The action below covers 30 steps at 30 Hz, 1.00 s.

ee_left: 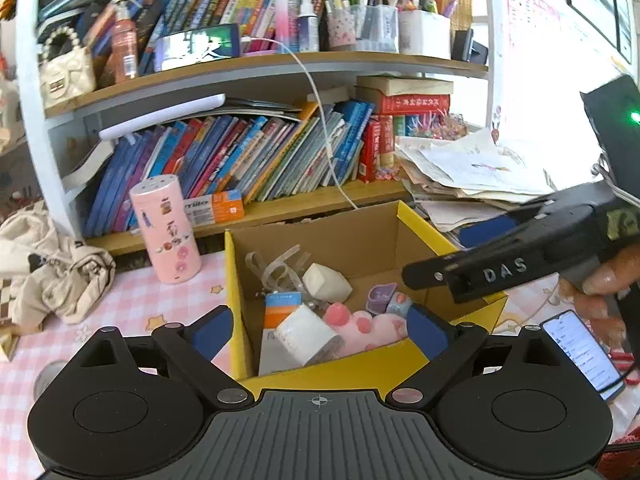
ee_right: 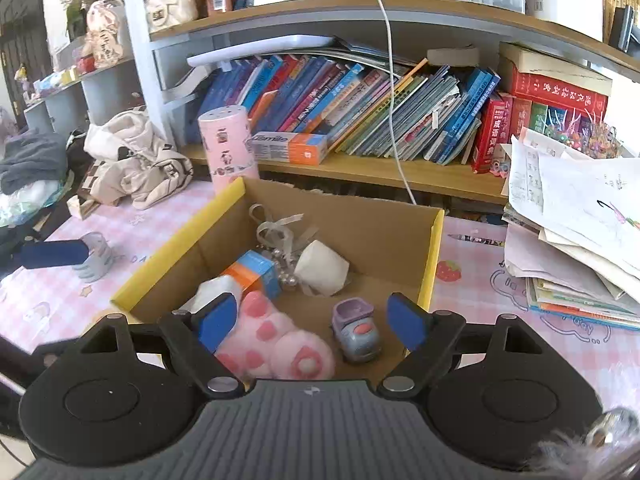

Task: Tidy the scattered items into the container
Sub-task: 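Raise both open tools up out of the yellow box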

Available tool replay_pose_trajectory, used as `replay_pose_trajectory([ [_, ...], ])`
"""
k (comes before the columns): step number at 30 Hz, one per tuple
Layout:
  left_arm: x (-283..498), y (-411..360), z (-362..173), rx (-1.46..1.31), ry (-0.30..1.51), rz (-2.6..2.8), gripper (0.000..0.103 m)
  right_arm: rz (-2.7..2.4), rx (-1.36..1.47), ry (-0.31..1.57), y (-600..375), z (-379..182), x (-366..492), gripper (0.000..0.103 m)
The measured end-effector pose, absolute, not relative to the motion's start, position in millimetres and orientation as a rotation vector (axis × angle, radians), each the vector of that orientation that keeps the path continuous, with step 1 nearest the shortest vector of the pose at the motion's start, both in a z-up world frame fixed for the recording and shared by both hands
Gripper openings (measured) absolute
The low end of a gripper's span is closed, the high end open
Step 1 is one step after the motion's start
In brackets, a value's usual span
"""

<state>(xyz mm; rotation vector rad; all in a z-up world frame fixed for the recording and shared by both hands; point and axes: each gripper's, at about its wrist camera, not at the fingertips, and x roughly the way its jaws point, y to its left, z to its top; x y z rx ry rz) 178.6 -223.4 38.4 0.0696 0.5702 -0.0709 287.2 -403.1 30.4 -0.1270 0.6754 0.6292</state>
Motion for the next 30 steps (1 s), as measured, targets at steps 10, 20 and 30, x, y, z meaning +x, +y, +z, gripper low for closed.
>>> replay_pose_trajectory([
  [10,161,-214,31,0.024,0.595,-0.033,0.096,0.609,-0.183,0.673,-409,20,249,0.084],
  [20,154,-209,25,0.027,0.608,-0.079,0.096,0.546,-0.174,0.723,-407,4,218,0.084],
  [30,143,-183,17,0.051,0.659,-0.114,0.096,0.470,-0.179,0.755,-384,-7,194,0.088],
])
